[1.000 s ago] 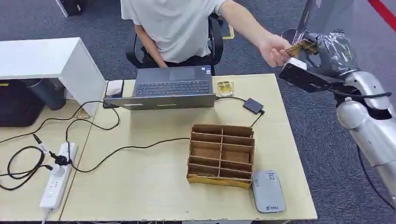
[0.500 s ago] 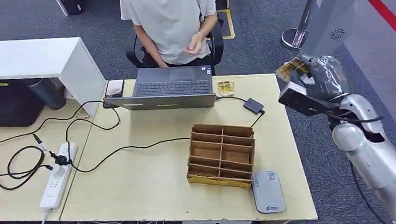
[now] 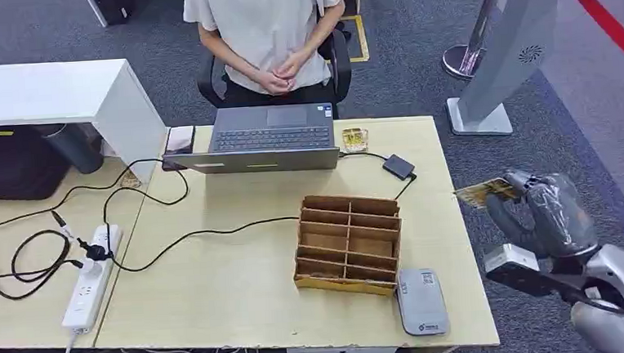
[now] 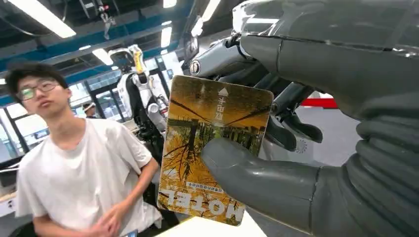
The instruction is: Pass the card to the sensor for recognition and then transmit it.
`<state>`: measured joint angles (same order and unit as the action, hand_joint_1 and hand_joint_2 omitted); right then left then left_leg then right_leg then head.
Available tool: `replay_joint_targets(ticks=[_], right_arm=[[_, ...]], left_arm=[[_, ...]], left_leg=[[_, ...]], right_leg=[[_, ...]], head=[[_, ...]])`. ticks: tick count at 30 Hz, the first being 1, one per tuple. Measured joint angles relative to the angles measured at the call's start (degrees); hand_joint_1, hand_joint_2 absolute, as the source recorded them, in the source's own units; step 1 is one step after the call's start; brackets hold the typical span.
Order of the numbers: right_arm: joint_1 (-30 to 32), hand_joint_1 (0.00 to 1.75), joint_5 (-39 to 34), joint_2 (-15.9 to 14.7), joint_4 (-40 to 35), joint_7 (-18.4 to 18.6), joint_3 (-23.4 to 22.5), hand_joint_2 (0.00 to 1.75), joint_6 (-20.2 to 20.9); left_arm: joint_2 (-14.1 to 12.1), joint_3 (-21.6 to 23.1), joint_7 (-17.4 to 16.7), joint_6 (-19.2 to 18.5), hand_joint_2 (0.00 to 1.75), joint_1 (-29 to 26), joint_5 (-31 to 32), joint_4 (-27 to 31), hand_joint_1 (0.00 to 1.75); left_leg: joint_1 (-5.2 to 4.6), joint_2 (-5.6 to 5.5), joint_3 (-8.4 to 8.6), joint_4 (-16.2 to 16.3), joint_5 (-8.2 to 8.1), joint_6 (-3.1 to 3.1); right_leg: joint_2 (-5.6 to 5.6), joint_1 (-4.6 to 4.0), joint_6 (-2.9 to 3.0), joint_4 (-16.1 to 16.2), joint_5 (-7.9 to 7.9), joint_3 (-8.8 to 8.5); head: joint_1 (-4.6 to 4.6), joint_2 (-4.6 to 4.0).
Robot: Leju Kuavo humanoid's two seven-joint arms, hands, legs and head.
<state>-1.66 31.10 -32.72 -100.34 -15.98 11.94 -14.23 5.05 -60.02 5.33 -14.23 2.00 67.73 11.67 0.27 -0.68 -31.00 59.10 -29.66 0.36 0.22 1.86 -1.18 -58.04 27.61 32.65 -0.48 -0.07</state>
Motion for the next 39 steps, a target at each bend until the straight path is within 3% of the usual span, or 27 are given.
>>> replay_joint_targets(ticks=[7, 13, 19, 31, 39], right_arm=[[8.6, 1.75, 4.7, 0.0, -3.9, -0.8, -1.7, 1.75, -0.2], [12.0, 1.75, 10.2, 0.2, -4.0, 0.4, -1.1, 1.75, -2.4], [13.6, 1.75, 12.2, 0.8, -2.4, 2.2, 3.2, 1.75, -5.5], [12.9, 1.75, 13.4, 2.1, 4.2, 4.5, 12.9, 1.75, -7.5], [12.1, 1.75, 13.4, 3.2, 7.0, 5.0, 16.2, 1.75, -8.0]], left_arm=[[0.2, -0.7, 0.1, 1.0, 1.75, 0.0, -0.1, 0.0, 0.00], [0.2, -1.0, 0.1, 1.4, 1.75, 0.1, 0.3, 0.0, 0.00], [0.2, -1.0, 0.1, 1.5, 1.75, 0.1, 0.6, 0.0, 0.00], [0.2, -1.0, -0.7, 1.5, 1.75, 0.2, 1.6, 0.0, 0.00], [0.2, -1.0, -1.0, 1.6, 1.75, 0.2, 1.6, 0.0, 0.00]], left_leg=[[0.00, 0.02, 0.01, 0.0, 0.00, 0.00], [0.00, 0.02, 0.01, 0.0, 0.00, 0.00], [0.00, 0.04, 0.02, 0.0, 0.00, 0.00], [0.00, 0.04, 0.02, 0.0, 0.00, 0.00], [0.00, 0.04, 0.01, 0.0, 0.00, 0.00]], right_leg=[[0.02, 0.00, 0.00, 0.0, 0.00, 0.00], [0.03, 0.00, 0.00, 0.0, 0.00, -0.01], [0.06, 0.00, 0.00, 0.0, 0.00, 0.00], [0.07, 0.00, 0.00, 0.0, 0.00, -0.01], [0.06, 0.00, 0.00, 0.0, 0.00, -0.01]], head=[[0.00, 0.00], [0.00, 0.00], [0.00, 0.00], [0.00, 0.00], [0.00, 0.00]])
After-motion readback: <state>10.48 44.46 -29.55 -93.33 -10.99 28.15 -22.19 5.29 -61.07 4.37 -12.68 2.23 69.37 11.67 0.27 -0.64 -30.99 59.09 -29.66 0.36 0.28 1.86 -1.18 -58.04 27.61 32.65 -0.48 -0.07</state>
